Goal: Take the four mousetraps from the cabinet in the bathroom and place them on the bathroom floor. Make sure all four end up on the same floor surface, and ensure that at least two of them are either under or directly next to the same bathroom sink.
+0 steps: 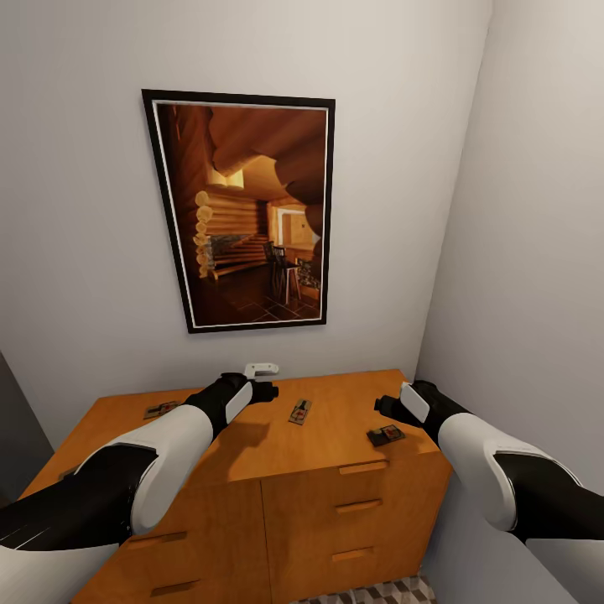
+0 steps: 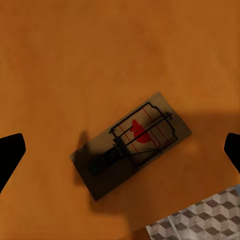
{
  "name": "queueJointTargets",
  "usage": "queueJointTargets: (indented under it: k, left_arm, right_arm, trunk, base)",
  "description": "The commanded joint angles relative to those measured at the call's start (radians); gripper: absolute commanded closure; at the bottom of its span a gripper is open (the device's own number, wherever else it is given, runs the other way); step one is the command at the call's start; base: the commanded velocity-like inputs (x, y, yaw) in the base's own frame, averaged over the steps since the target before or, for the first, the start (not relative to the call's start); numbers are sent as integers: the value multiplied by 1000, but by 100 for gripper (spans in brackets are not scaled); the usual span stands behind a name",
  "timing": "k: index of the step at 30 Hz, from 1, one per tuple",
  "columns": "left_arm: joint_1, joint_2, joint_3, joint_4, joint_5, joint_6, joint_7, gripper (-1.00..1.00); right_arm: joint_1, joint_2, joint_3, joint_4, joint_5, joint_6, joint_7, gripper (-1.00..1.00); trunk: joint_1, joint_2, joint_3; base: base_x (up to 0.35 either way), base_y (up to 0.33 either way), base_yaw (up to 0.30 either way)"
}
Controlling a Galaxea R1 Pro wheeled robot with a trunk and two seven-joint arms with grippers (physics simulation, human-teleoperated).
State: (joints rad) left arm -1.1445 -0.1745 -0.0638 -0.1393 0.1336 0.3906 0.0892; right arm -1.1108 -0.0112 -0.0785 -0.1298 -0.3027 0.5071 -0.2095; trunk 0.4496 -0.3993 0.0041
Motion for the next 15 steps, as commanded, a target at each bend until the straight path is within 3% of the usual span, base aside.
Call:
queueJointTargets:
  k: [1,15]
  left_arm:
    - [0,0,-7,-2,11,5,6,-100]
    - [0,0,-8,-1,11,6,5,-100]
  right_arm:
    - [0,0,-8,-2,-4,4,-6,-100]
    - [0,0,0,-2,12,5,-6,-100]
  trunk:
    - [0,-1,0]
    - [0,-1,0]
  base:
    - [0,0,0]
    - [0,0,0]
